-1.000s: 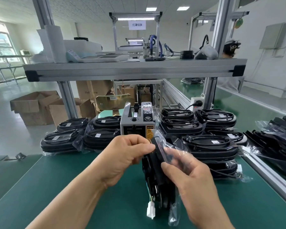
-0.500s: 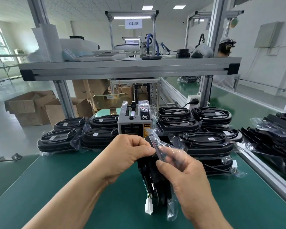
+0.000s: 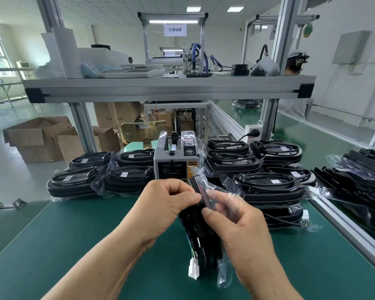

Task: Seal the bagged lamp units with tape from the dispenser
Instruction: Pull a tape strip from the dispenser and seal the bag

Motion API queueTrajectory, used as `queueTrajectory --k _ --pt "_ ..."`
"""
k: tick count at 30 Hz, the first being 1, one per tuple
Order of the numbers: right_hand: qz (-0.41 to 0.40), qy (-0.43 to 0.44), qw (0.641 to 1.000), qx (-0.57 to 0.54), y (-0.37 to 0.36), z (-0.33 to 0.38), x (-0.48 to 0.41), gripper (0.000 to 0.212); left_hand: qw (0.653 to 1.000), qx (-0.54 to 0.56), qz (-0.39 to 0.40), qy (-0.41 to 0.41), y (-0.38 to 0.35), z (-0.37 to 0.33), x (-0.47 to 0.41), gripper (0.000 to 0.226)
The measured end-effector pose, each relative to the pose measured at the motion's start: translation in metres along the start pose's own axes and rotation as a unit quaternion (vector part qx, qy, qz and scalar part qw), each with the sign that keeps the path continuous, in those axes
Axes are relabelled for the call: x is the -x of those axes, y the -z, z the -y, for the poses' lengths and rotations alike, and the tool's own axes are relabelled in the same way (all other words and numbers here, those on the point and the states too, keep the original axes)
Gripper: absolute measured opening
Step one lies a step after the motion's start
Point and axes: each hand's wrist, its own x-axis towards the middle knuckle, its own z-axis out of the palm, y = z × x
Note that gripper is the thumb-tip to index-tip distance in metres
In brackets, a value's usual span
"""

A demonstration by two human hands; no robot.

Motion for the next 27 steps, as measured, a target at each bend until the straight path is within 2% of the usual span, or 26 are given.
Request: queueTrajectory --k 5,27 --pt "-0.004 0.001 1.0 0.001 0.0007 -0.0008 0.0002 0.03 1.0 0.009 -0.003 0.009 -0.0013 -0.0008 -0.0001 0.019" --pt "0.007 0.006 1.0 0.013 0.0009 0.0015 0.0029 0.034 0.999 0.043 0.0 0.032 0.0023 0.0033 -0.0007 0.012"
